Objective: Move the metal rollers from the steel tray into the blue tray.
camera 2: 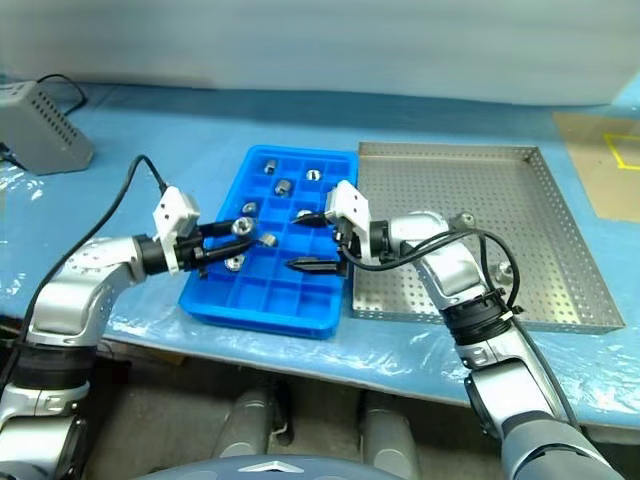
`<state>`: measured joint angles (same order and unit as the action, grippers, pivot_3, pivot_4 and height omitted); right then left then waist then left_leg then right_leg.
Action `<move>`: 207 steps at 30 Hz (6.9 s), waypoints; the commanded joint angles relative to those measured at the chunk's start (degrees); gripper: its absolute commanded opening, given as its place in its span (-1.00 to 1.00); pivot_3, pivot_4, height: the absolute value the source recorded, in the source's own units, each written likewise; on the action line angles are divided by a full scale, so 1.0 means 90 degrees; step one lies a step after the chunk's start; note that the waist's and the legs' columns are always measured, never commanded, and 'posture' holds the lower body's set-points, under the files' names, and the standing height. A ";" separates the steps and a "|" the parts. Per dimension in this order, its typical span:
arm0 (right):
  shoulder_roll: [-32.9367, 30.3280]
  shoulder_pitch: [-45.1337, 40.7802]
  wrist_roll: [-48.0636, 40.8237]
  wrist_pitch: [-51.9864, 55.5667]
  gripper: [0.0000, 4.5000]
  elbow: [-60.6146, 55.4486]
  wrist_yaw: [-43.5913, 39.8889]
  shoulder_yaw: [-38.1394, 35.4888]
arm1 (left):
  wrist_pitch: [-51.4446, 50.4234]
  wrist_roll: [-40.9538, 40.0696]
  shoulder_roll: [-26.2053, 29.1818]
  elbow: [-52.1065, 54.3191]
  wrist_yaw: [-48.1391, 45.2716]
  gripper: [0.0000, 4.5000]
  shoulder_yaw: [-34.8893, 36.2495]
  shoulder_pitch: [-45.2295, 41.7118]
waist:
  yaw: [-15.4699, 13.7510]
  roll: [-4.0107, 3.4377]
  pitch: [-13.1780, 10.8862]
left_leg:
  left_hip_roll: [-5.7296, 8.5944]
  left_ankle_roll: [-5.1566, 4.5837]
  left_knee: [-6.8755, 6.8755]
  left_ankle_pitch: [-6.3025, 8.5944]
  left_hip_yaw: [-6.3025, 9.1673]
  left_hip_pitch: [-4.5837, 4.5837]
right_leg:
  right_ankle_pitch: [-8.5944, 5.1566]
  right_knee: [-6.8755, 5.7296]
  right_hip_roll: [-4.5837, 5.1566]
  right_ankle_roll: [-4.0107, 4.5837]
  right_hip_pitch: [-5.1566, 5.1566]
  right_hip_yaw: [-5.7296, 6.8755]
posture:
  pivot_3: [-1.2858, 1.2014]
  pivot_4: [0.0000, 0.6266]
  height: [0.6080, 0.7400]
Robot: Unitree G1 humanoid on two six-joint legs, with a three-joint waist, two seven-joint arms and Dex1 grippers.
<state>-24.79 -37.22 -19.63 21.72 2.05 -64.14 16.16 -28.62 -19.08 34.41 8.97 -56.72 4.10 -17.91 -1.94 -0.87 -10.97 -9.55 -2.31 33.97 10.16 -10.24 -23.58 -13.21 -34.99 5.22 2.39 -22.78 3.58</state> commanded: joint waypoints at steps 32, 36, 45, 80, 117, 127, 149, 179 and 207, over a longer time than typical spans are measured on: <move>-0.0416 0.0569 0.0273 -0.0145 0.83 -0.0281 0.0257 -0.0393 | 0.0821 0.0163 0.0989 -0.0362 -0.0857 0.88 -0.0743 0.0489 | 0.0125 0.0008 0.0011 | -0.0026 0.0079 -0.0111 -0.0054 -0.0010 0.0069 | -0.0025 -0.0021 -0.0065 0.0043 -0.0020 -0.0047 | -0.10 -0.52 1.00; -0.0711 0.0613 0.0187 -0.0110 0.83 -0.0057 0.0415 -0.0931 | 0.0759 -0.0203 0.0771 -0.0498 -0.0720 0.88 -0.0417 -0.0266 | 0.0094 0.0010 0.0010 | -0.0027 0.0085 -0.0108 -0.0058 -0.0010 0.0067 | -0.0025 -0.0035 -0.0066 0.0044 -0.0022 -0.0047 | -0.10 -0.52 1.00; -0.2445 0.1811 0.0265 0.0032 0.83 -0.0059 0.0178 -0.1998 | 0.0133 -0.0669 0.0146 -0.0087 -0.1046 0.88 -0.1158 -0.1243 | -0.0003 0.0010 0.0011 | -0.0025 0.0086 -0.0099 -0.0065 -0.0011 0.0088 | -0.0021 -0.0044 -0.0066 0.0051 0.0000 -0.0053 | -0.16 -0.52 1.00; -0.2570 0.2679 0.0555 -0.0137 0.83 0.0451 0.0497 -0.2140 | -0.0306 -0.0632 -0.0975 -0.0474 -0.0981 0.88 -0.1834 -0.2008 | 0.0472 0.0005 0.0015 | -0.0033 0.0047 -0.0088 -0.0069 -0.0010 0.0080 | -0.0017 -0.0015 -0.0091 0.0057 0.0009 -0.0052 | -0.24 -0.52 1.00; -0.0441 -0.0184 0.0789 -0.0534 -0.28 0.0913 0.0437 -0.0693 | 0.0492 -0.0351 0.0149 -0.1268 -0.0445 0.90 -0.0733 -0.1630 | 0.0442 -0.0002 0.0018 | -0.0043 0.0063 -0.0082 -0.0079 -0.0007 0.0075 | -0.0013 -0.0051 -0.0097 0.0062 -0.0013 -0.0053 | -0.13 -0.52 1.00; 0.0429 -0.0834 0.1284 -0.1658 -0.28 0.2888 0.0222 -0.0361 | 0.0314 -0.0464 0.0378 -0.0573 -0.0131 0.90 -0.0346 -0.0849 | 0.0096 0.0003 0.0018 | -0.0043 0.0063 -0.0083 -0.0079 -0.0006 0.0040 | -0.0018 -0.0057 -0.0092 0.0071 -0.0040 -0.0052 | -0.05 -0.52 1.00; -0.0347 -0.0225 0.0651 -0.0777 0.50 0.1631 0.0438 -0.1528 | 0.0300 -0.0450 -0.0047 -0.0787 -0.0307 0.90 -0.0752 -0.1250 | 0.0086 0.0006 0.0017 | -0.0049 0.0095 -0.0085 -0.0090 -0.0006 0.0056 | -0.0012 -0.0076 -0.0093 0.0081 -0.0041 -0.0053 | -0.15 -0.52 1.00; -0.2810 0.1766 0.1072 -0.1238 0.50 0.2378 0.0563 -0.2696 | 0.0712 -0.0125 -0.1048 -0.1789 -0.0713 0.90 -0.1355 -0.2178 | 0.0472 0.0006 0.0017 | -0.0038 0.0048 -0.0081 -0.0086 -0.0008 0.0046 | -0.0008 -0.0034 -0.0100 0.0078 -0.0031 -0.0053 | -0.25 -0.52 1.00; -0.2595 0.1548 0.1321 -0.1631 -0.25 0.2964 0.0687 -0.2362 | 0.0592 -0.0130 -0.0928 -0.1690 -0.0646 0.90 -0.1308 -0.2054 | 0.0477 0.0005 0.0018 | -0.0039 0.0041 -0.0077 -0.0082 -0.0009 0.0051 | -0.0008 -0.0030 -0.0099 0.0078 -0.0025 -0.0052 | -0.24 -0.52 1.00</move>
<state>-47.95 -22.31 -7.92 7.95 29.33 -57.83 -5.07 -24.61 -20.03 25.58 -6.67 -62.28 -8.97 -36.02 2.35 -0.82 -10.81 -9.90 -1.94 33.27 9.42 -10.32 -23.12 -13.28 -35.26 4.33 3.10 -23.00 3.11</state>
